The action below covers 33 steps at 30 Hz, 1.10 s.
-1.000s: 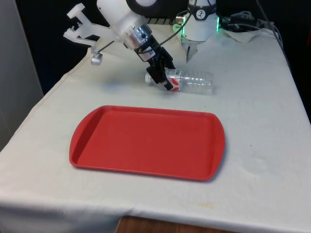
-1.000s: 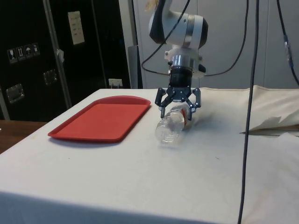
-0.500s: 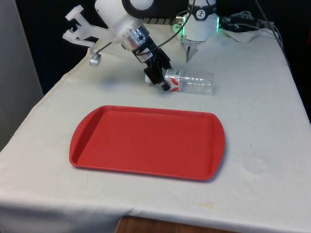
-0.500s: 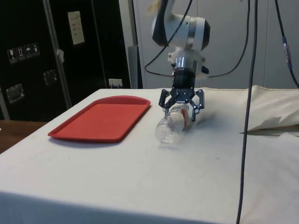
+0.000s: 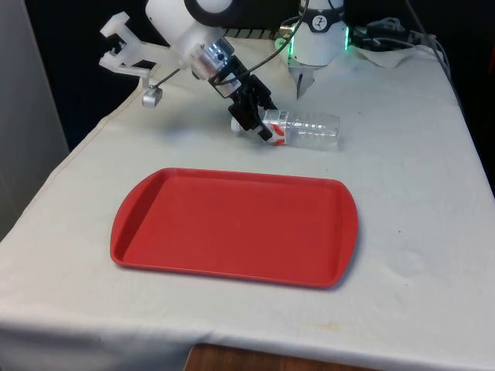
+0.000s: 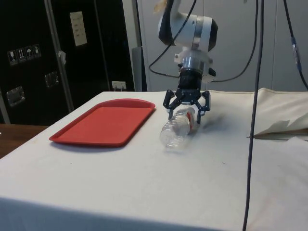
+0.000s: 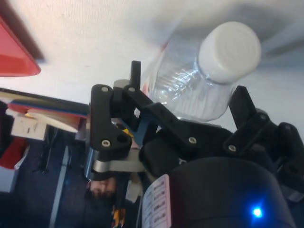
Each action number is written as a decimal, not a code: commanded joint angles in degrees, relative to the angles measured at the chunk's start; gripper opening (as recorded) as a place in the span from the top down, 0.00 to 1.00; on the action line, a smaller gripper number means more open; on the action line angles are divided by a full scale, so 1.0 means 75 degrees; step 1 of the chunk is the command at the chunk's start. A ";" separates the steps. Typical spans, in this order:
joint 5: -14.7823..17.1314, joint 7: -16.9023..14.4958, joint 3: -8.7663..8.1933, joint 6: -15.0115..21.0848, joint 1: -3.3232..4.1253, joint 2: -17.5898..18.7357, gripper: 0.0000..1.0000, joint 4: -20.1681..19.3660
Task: Place the bottle upright on the tray.
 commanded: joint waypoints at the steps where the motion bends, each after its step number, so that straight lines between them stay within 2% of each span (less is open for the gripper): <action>1: 0.0099 -0.0092 0.0031 -0.0115 -0.0076 0.0046 0.00 0.0053; 6: 0.0099 -0.0122 -0.0053 -0.0214 -0.0008 0.0138 0.00 0.0084; 13: 0.0222 -0.0252 -0.0015 -0.0351 -0.0092 0.0298 0.00 0.0206; 14: 0.0145 -0.0183 -0.0053 -0.0260 -0.0015 0.0237 0.00 0.0138; 15: 0.0237 -0.0275 -0.0023 -0.0374 -0.0092 0.0328 0.00 0.0222; 17: 0.0267 -0.0313 -0.0038 -0.0451 -0.0107 0.0397 0.00 0.0283; 20: 0.0298 -0.0359 -0.0107 -0.0619 -0.0107 0.0535 0.00 0.0405; 25: 0.0252 -0.0344 -0.0191 -0.0710 -0.0046 0.0611 0.00 0.0466; 26: 0.0298 -0.0374 -0.0176 -0.0733 -0.0069 0.0604 0.00 0.0466; 33: 0.0260 -0.0351 -0.0191 -0.0733 -0.0053 0.0611 0.00 0.0466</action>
